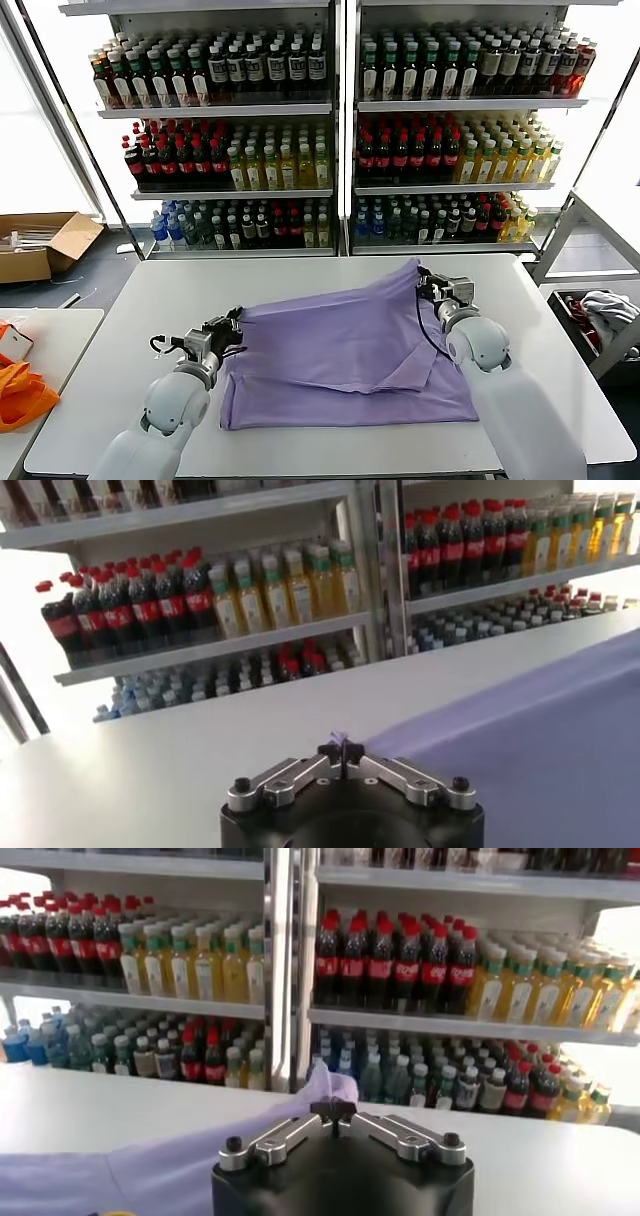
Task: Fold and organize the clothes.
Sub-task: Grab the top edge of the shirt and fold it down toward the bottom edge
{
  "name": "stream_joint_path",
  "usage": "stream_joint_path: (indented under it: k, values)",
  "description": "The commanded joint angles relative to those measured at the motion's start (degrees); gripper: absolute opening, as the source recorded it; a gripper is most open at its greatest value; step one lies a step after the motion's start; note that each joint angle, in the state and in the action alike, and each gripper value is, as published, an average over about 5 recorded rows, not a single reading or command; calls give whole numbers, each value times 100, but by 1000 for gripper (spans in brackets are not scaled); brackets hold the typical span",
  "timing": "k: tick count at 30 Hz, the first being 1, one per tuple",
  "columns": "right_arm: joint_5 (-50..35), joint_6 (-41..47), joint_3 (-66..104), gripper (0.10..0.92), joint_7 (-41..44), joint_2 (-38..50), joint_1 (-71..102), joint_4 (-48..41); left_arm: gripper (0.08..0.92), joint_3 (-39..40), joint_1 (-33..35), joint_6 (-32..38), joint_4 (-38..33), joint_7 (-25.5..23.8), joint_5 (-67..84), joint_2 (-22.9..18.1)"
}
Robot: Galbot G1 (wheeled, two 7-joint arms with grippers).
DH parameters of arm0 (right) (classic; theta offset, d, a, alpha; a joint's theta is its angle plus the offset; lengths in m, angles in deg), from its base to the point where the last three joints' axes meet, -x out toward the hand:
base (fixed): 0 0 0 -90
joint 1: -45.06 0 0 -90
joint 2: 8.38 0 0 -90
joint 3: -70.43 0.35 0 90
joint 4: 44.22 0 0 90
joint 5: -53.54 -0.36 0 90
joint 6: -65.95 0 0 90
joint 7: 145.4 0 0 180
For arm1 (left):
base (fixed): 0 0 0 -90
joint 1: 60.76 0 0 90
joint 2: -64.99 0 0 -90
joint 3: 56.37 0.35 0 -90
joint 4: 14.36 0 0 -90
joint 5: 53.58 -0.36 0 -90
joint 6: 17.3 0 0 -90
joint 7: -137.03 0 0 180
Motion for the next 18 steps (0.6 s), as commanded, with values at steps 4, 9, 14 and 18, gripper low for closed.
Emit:
stream_joint_path:
  k: [4,9,14,18]
  values:
    - [497,-17,410,108,-185,-131,1843,1543,85,-150,600,134,-553,-69,-208,-11]
    - [570,-30,677,108,-294,-227,2377,2003,85,-180,760,154,-649,-95,-311,-22]
    - [643,-10,905,108,-377,-219,2735,2229,85,-211,949,164,-742,-102,-419,-50]
    - [648,-13,1039,108,-425,-194,2918,2270,85,-261,1086,143,-836,-88,-468,-65]
